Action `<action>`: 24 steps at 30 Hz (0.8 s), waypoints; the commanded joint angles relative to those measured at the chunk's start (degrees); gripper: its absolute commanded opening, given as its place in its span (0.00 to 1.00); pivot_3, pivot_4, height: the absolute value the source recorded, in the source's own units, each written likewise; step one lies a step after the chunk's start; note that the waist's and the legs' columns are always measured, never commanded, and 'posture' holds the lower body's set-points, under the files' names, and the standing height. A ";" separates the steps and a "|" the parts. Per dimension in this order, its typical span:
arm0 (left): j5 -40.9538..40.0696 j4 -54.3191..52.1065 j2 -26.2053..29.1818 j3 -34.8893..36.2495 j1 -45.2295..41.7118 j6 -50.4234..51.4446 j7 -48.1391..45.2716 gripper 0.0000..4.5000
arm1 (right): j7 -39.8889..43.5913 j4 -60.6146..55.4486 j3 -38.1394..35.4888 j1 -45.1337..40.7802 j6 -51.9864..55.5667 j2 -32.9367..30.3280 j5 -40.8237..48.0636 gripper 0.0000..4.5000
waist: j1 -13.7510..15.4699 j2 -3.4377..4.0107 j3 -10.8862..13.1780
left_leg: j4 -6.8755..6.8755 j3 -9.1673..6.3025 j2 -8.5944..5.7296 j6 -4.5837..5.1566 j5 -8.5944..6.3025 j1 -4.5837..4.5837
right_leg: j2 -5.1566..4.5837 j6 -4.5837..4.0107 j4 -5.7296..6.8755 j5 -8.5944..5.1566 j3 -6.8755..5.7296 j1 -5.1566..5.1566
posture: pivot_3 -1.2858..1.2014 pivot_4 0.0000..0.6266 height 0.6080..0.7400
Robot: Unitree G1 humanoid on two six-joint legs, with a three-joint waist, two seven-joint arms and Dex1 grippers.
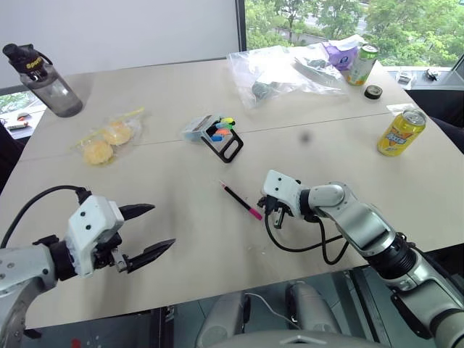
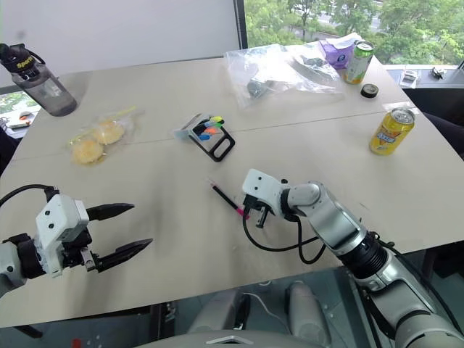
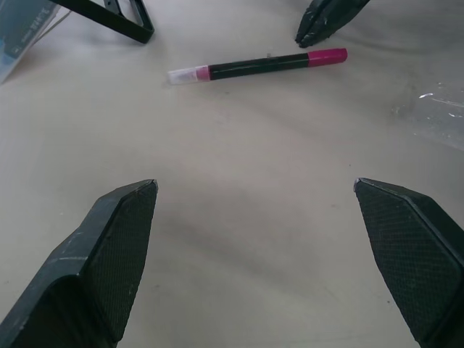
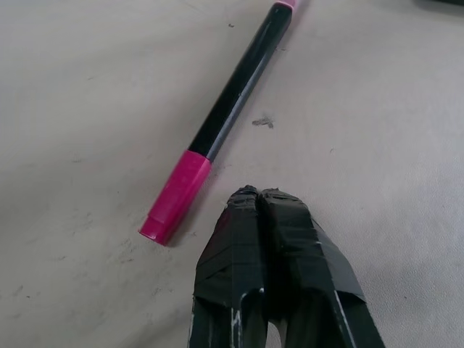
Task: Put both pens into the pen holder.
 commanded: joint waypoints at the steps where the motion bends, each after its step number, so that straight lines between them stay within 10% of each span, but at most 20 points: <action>1: 0.33 1.31 1.45 2.52 0.02 -0.94 -0.61 1.00 | -2.08 -1.98 -0.77 0.92 1.13 1.43 0.23 0.29 | -0.01 -0.01 0.00 | -0.02 0.00 0.00 0.00 0.00 0.00 | 0.00 0.00 -0.02 0.00 0.00 0.00 | 0.52 0.24 1.00; 8: 0.46 2.28 2.50 4.87 0.94 -1.02 -1.55 1.00 | -6.86 -3.56 -7.56 0.44 6.94 9.14 4.71 0.98 | -0.24 0.02 0.03 | -0.15 0.02 0.01 0.00 0.00 -0.03 | 0.03 0.00 -0.09 0.00 0.06 -0.10 | 0.52 0.24 1.00; 20: 0.97 2.46 3.65 3.67 -0.34 -0.66 -1.15 1.00 | -11.75 6.25 6.32 -3.17 3.43 12.35 -1.96 0.98 | -0.39 0.03 0.03 | -0.17 0.01 0.01 -0.02 0.01 -0.02 | 0.04 -0.01 -0.09 0.00 0.04 -0.12 | 0.52 0.24 1.00; 24: 0.82 2.73 4.33 3.88 -0.80 -0.49 -1.50 1.00 | -12.83 5.70 5.42 -2.12 5.76 11.83 -2.17 0.67 | -0.44 0.02 0.02 | -0.17 0.01 0.01 -0.06 0.04 0.05 | 0.04 -0.01 -0.04 0.00 0.04 -0.11 | 0.52 0.24 1.00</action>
